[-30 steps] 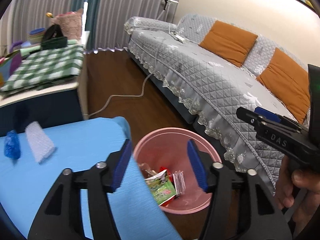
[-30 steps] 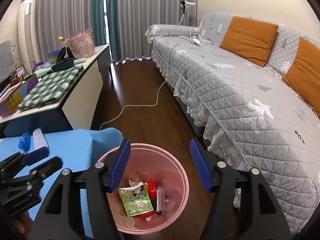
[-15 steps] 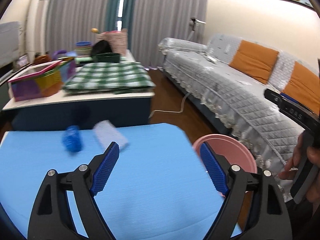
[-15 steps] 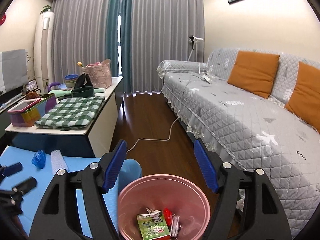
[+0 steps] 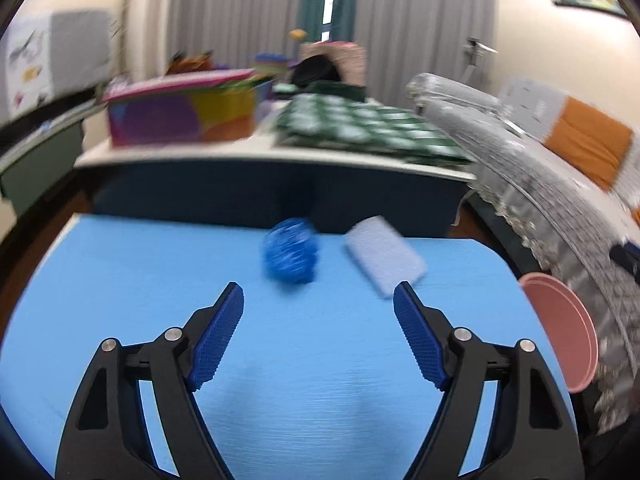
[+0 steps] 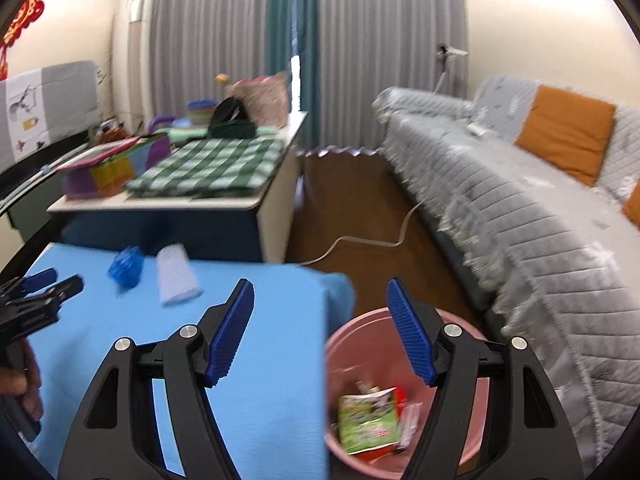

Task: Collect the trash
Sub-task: 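Move both open tools back over the blue bag and white mesh sleeve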

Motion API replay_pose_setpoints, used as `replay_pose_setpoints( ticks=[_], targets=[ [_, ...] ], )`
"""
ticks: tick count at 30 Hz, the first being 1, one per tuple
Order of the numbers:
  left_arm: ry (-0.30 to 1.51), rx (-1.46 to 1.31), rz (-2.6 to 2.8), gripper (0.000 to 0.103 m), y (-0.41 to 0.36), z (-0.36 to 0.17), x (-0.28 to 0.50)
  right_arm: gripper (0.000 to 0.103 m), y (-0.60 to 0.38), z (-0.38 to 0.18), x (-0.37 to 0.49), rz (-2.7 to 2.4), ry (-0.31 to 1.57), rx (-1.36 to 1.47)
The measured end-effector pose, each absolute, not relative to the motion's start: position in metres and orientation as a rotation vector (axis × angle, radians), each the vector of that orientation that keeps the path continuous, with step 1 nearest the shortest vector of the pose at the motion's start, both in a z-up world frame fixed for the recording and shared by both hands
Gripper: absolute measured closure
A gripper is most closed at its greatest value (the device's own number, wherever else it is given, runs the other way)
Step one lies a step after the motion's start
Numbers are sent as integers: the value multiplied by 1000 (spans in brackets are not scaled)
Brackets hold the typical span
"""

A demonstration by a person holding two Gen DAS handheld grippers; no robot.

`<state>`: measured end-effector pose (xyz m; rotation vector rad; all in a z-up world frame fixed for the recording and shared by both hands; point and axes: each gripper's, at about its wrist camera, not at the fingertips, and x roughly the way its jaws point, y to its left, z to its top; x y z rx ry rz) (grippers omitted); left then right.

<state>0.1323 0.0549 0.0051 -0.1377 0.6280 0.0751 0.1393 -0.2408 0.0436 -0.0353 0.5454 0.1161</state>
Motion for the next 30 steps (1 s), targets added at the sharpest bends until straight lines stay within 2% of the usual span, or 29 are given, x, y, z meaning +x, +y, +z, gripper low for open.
replay_pose_setpoints(
  ticks=[4,6,8,11,15,26,30],
  targets=[
    [646,-154,99,32,75,-3,138,46,-214,31,145,188,569,-30],
    [636,-146,98,33,78,-3,138,56,-203,26,150,220,580,-20],
    [625,-140,96,33,82,-4,140,61,-193,22,154,243,589,-14],
    [628,-161,91,42,90,-7,145,67,-179,13,165,271,611,3],
    [630,-183,89,48,96,-13,152,67,-164,4,183,303,643,46],
    [644,-195,54,52,93,-27,174,67,-131,-23,230,372,726,128],
    [658,-204,43,52,94,-34,182,60,-123,-41,250,398,790,152]
  ],
)
